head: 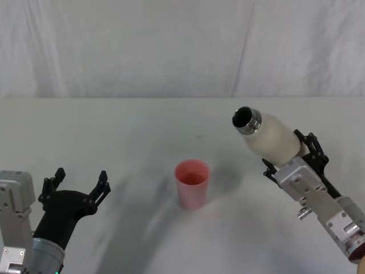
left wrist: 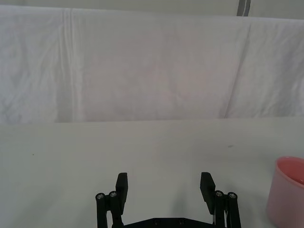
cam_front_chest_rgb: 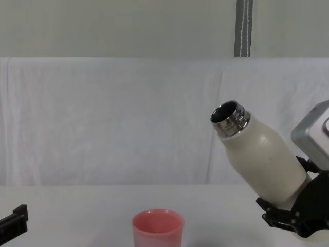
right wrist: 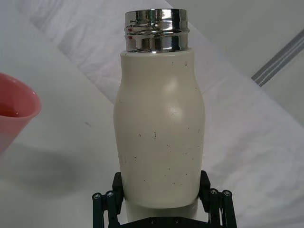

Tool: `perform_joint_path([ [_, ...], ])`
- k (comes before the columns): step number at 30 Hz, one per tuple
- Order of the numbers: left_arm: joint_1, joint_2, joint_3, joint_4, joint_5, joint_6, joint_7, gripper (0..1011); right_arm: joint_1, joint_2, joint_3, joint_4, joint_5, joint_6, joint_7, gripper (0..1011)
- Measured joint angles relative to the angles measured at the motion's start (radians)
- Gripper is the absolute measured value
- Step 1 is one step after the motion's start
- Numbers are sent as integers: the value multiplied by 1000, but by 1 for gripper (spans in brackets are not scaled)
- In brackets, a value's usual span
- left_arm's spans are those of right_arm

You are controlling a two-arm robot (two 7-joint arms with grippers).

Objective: Grasp the thermos with one hand and pour water into the cup lid.

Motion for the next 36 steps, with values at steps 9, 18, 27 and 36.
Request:
perform_joint_path([
  [9,0,0,0,0,0,0,0,1001,3,14,-17,0,-56,-3,-7,950],
  [18,0,0,0,0,0,0,0,1001,4,26,-34,2,-106,-2,-15,950],
  [27,0,0,0,0,0,0,0,1001,9,44,-56,6,-167,3,-28,950],
  [36,0,0,0,0,0,0,0,1001,21,63,-83,14,-224,8,-33,950],
])
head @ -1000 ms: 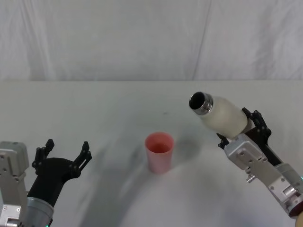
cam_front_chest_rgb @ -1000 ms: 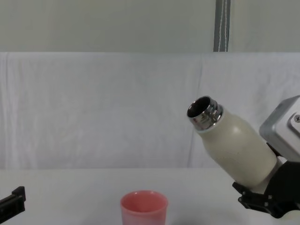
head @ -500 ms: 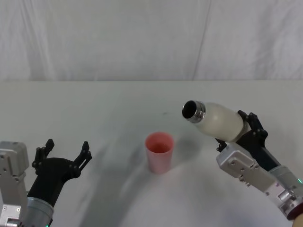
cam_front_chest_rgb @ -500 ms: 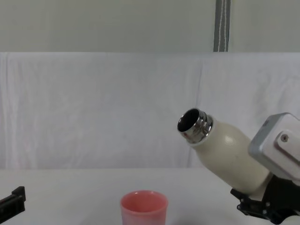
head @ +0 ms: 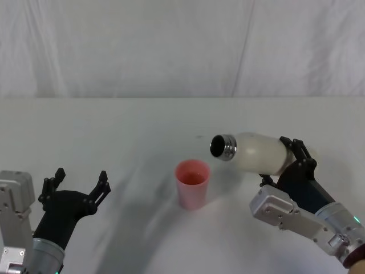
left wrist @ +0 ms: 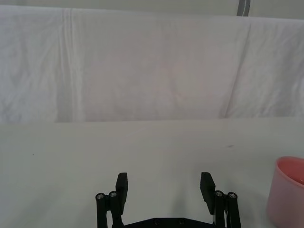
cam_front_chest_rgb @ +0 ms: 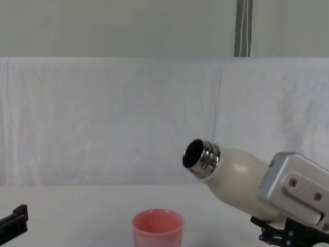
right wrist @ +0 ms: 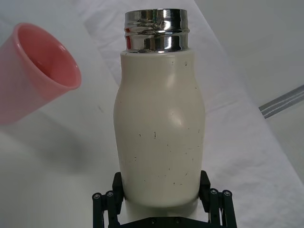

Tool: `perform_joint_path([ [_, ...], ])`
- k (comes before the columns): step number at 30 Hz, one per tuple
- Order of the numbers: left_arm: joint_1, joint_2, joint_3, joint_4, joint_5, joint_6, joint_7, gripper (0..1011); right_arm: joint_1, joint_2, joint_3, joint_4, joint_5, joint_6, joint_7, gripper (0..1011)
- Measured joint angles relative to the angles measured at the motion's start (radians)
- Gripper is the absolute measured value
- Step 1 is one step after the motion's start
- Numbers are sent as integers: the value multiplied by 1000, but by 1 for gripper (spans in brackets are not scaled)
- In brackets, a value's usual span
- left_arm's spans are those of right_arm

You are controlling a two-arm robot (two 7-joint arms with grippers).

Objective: Grasp the thermos with one hand and pour water into the cup lid.

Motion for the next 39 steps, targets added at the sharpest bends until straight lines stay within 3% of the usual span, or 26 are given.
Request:
perform_joint_path([
  [39,0,0,0,0,0,0,0,1001,66,26,-59,51,-126,44,-22,950],
])
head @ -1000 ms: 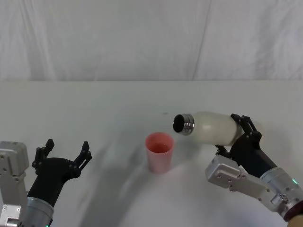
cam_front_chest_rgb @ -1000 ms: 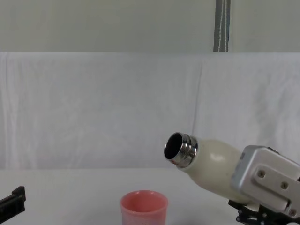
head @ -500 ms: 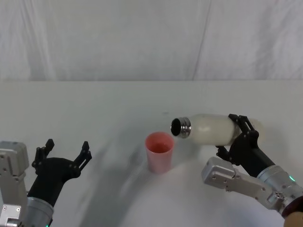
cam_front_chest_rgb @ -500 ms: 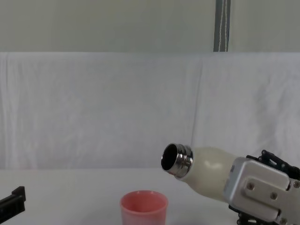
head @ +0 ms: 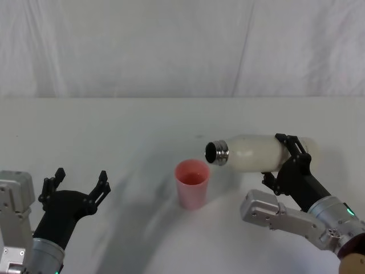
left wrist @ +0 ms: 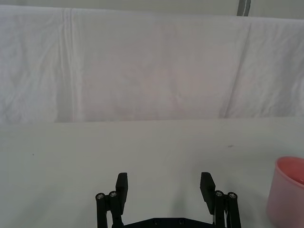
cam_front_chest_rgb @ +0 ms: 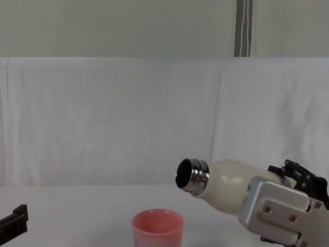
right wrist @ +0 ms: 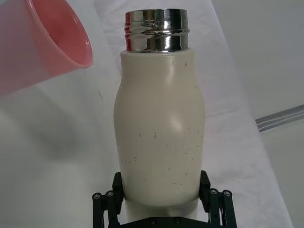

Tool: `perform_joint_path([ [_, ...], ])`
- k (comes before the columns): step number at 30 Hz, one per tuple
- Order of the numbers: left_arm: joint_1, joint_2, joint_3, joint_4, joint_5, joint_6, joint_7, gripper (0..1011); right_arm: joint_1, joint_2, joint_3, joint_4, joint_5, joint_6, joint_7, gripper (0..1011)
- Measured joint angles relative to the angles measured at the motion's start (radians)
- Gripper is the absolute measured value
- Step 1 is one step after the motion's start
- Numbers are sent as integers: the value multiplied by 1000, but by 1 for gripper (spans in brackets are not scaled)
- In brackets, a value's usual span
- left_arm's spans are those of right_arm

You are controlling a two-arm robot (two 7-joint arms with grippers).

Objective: Grasp the thermos with one hand and pour water into the cup lid.

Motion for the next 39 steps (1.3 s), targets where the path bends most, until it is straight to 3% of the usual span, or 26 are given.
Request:
perform_joint_path([
  [39,0,0,0,0,0,0,0,1001,86,11,-53,72,-76,-11,-35,950],
])
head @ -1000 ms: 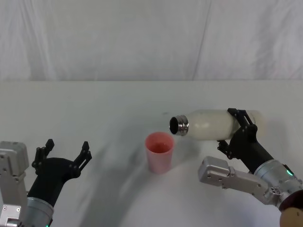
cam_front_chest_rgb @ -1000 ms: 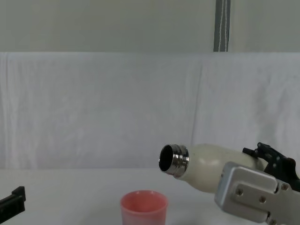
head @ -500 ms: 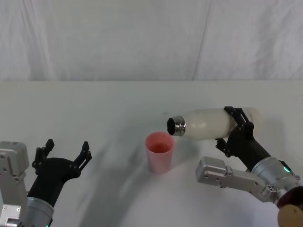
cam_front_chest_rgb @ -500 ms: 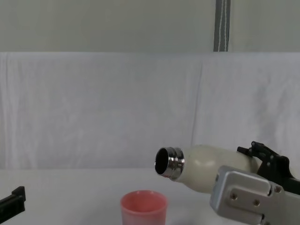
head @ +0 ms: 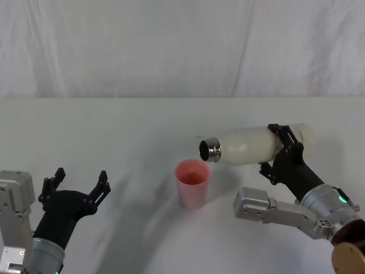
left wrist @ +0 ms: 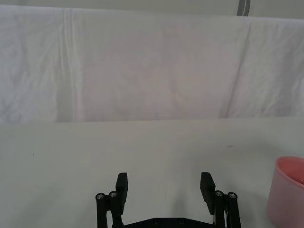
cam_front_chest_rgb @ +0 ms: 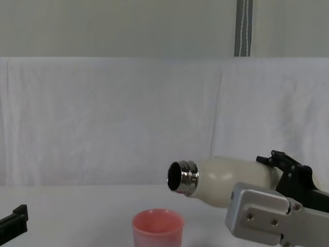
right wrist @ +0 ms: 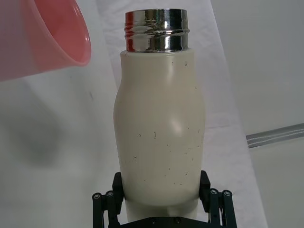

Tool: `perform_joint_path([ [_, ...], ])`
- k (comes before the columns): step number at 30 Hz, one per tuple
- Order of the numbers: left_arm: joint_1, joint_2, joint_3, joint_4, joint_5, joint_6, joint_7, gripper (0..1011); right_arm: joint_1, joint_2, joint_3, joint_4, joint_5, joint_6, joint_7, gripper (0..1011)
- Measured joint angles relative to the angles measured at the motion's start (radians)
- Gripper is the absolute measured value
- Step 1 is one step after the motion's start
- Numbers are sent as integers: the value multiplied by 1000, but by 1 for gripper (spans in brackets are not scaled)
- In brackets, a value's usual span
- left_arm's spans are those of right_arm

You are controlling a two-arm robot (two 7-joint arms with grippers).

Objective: Grasp the thermos with one hand and pour water into the cup lid.

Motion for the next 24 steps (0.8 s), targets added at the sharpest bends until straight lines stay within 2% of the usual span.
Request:
perform_joint_path([
  [24,0,0,0,0,0,0,0,1001,43,17,-29,29,-58,8,-30,950],
])
